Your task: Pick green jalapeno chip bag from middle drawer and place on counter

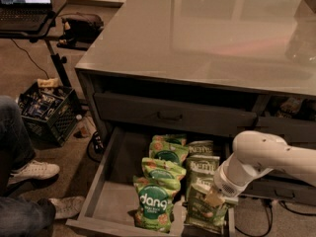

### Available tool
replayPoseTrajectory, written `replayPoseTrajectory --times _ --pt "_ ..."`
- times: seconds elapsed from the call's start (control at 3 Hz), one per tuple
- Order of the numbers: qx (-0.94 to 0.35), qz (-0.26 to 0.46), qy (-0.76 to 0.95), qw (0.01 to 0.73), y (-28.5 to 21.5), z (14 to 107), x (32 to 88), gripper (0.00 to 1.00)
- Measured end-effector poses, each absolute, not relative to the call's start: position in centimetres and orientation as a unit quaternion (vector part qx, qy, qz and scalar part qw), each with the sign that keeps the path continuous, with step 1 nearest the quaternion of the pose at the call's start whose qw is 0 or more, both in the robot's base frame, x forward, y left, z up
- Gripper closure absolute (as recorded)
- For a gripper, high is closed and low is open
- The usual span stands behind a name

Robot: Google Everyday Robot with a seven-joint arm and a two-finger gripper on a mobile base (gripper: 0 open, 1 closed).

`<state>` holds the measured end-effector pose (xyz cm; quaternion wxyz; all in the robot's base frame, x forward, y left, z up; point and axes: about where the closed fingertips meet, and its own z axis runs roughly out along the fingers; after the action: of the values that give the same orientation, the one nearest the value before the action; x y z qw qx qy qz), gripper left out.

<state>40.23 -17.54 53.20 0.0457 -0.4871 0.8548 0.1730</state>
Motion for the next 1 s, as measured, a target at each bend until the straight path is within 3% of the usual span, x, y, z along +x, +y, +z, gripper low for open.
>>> replayPoseTrajectory --times 1.0 --pt "-0.476 0.135 0.865 0.087 -17.4 62.4 43.0 1.00"
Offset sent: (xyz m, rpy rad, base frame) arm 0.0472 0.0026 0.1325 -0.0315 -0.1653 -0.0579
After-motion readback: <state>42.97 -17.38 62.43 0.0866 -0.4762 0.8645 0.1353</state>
